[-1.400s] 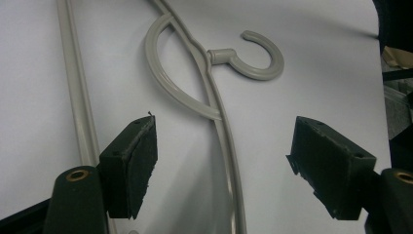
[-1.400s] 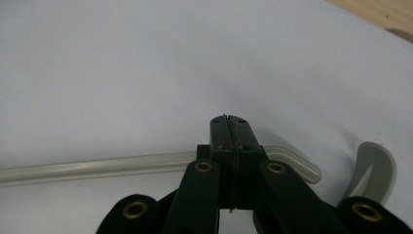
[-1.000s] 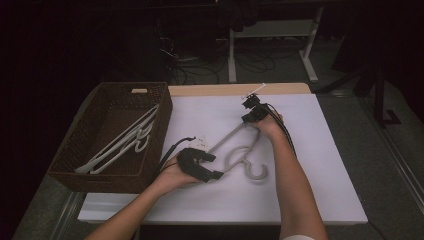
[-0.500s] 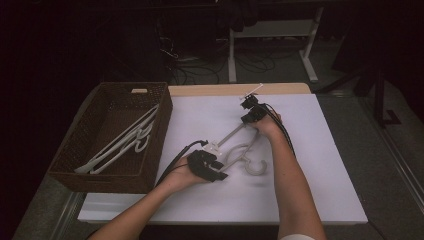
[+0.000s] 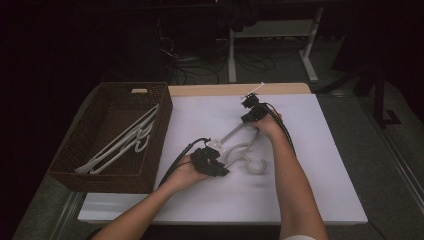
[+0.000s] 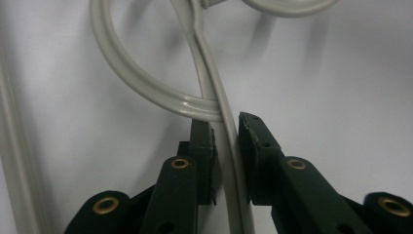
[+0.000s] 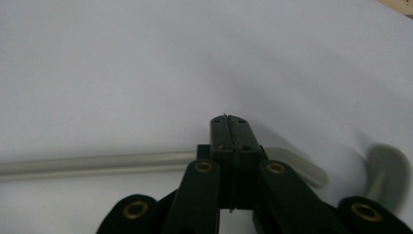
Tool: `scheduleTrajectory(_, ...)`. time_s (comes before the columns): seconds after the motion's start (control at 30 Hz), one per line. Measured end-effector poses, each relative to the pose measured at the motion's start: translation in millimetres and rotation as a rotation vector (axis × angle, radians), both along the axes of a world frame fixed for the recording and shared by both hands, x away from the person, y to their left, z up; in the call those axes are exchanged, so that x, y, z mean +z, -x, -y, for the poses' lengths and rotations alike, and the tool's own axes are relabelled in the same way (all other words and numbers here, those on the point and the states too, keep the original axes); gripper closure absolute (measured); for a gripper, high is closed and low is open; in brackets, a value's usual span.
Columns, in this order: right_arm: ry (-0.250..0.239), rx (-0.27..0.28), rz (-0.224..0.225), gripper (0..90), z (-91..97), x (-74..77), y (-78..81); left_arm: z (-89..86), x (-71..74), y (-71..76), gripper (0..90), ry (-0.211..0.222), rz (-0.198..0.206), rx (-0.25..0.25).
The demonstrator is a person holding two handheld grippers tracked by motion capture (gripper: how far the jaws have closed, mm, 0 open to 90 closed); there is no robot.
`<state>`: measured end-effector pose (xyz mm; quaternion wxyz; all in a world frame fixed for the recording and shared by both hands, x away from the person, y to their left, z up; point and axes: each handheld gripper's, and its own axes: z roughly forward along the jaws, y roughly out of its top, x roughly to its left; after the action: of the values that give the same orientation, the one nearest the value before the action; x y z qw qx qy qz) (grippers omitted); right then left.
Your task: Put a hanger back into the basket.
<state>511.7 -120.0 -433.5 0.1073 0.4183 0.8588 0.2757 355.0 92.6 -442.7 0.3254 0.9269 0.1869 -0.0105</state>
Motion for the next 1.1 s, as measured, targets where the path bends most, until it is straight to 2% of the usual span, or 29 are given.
scheduleTrajectory(0.1, -0.053, 0.004, 0.005, 78.2, 6.6, 10.2, 5.9, -2.8, 0.3, -2.4, 81.2, 0.015, -0.014, -0.005)
scheduleTrajectory(0.17, -0.084, 0.002, 0.014, 70.6, 13.2, 19.7, 11.0, -3.0, 3.0, -1.6, 81.6, 0.011, 0.008, 0.028)
scheduleTrajectory(0.23, -0.101, 0.002, 0.024, 68.5, 16.9, 25.2, 14.3, -4.3, 4.3, -2.5, 81.7, 0.012, 0.008, 0.03)
scheduleTrajectory(0.27, -0.143, 0.001, 0.052, 62.1, 25.5, 38.6, 24.5, -7.2, 6.5, -4.1, 81.7, 0.023, 0.004, 0.036)
scheduleTrajectory(0.33, -0.155, 0.009, 0.074, 56.5, 33.0, 48.7, 34.5, -8.3, 7.8, -4.5, 81.7, 0.032, 0.003, 0.042)
scheduleTrajectory(0.37, -0.155, 0.009, 0.074, 56.5, 33.0, 48.7, 34.5, -9.1, 9.7, -4.7, 81.7, 0.029, 0.007, 0.043)
scheduleTrajectory(0.4, -0.17, 0.011, 0.097, 50.7, 40.8, 55.6, 45.2, -10.3, 13.7, -5.3, 81.8, 0.029, 0.005, 0.047)
scheduleTrajectory(0.47, -0.179, 0.003, 0.116, 47.9, 49.2, 60.4, 55.8, -10.7, 16.2, -5.9, 81.8, 0.028, 0.007, 0.046)
scheduleTrajectory(0.57, -0.186, -0.01, 0.144, 39.7, 61.6, 66.0, 71.8, -10.5, 25.7, -10.0, 81.8, 0.036, 0.01, 0.049)
scheduleTrajectory(0.67, -0.208, -0.017, 0.171, 35.6, 73.9, 71.0, 89.3, -10.3, 35.6, -16.2, 81.8, 0.034, 0.007, 0.06)
scheduleTrajectory(0.9, -0.239, -0.005, 0.212, 30.7, 96.5, 74.5, 127.0, -16.6, 66.0, -25.2, 81.8, 0.05, 0.022, 0.095)
scheduleTrajectory(0.97, -0.244, 0.003, 0.219, 29.6, 99.2, 73.2, 134.5, -20.9, 78.4, -27.3, 81.8, 0.062, 0.029, 0.106)
scheduleTrajectory(1.0, -0.244, 0.003, 0.219, 29.6, 99.2, 73.2, 134.5, -20.9, 78.4, -27.3, 81.8, 0.062, 0.029, 0.106)
scheduleTrajectory(1.07, -0.254, 0.011, 0.225, 26.4, 99.2, 68.0, 147.8, -25.5, 90.1, -28.4, 81.8, 0.082, 0.031, 0.113)
scheduleTrajectory(1.1, -0.254, 0.011, 0.225, 26.4, 99.2, 68.0, 147.8, -27.9, 96.0, -28.7, 81.8, 0.092, 0.031, 0.115)
